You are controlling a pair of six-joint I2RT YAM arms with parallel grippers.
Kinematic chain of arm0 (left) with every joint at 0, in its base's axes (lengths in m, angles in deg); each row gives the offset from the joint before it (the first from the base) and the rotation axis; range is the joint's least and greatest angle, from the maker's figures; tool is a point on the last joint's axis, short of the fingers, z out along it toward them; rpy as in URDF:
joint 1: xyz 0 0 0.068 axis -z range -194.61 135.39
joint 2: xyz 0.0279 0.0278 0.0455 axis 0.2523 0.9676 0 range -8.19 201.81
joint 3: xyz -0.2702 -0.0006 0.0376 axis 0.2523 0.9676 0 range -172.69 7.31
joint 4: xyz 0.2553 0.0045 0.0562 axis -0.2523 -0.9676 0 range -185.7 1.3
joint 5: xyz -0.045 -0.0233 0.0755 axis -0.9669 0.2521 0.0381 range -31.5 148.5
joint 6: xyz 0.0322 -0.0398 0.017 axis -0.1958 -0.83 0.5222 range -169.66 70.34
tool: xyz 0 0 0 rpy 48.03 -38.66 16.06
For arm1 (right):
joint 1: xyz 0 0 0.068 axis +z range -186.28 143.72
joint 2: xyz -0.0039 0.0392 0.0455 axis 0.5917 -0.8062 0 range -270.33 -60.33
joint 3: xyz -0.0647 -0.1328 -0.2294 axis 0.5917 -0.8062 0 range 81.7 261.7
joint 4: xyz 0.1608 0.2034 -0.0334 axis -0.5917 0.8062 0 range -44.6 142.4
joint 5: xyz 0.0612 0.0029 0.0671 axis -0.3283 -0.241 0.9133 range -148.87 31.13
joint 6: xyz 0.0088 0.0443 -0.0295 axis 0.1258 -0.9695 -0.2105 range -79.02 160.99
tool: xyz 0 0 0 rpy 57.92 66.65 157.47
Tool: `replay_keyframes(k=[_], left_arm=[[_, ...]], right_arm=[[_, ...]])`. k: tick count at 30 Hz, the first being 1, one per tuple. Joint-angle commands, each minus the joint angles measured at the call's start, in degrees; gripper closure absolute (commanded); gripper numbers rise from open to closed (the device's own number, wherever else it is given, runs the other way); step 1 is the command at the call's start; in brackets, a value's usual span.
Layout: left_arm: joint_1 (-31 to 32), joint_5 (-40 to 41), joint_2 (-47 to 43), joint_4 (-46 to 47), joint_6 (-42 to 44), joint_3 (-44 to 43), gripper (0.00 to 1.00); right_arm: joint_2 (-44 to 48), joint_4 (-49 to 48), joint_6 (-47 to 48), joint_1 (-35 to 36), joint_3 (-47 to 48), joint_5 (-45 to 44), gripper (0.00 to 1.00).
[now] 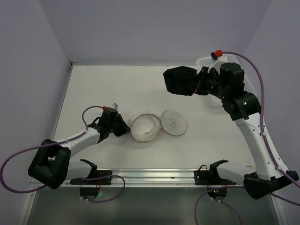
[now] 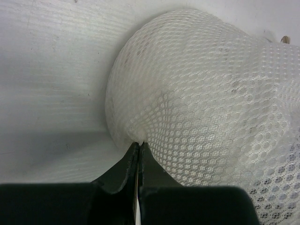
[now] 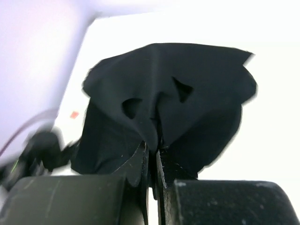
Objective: Unzip the laundry bag and remove the bra
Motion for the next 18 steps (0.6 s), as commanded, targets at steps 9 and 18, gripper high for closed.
replay_keyframes(k=[9, 18], left_arm=[[-0.5, -2.0, 0.1, -0.3, 2.4, -1.4, 1.0], [-0.5, -3.0, -0.6, -2.8, 4.2, -2.0, 1.0]], right_arm=[[-23.7, -5.4, -7.2, -25.4, 12.0, -13.3, 1.0], [-46.4, -10.5, -11.1, -31.4, 25.8, -17.3, 1.0]])
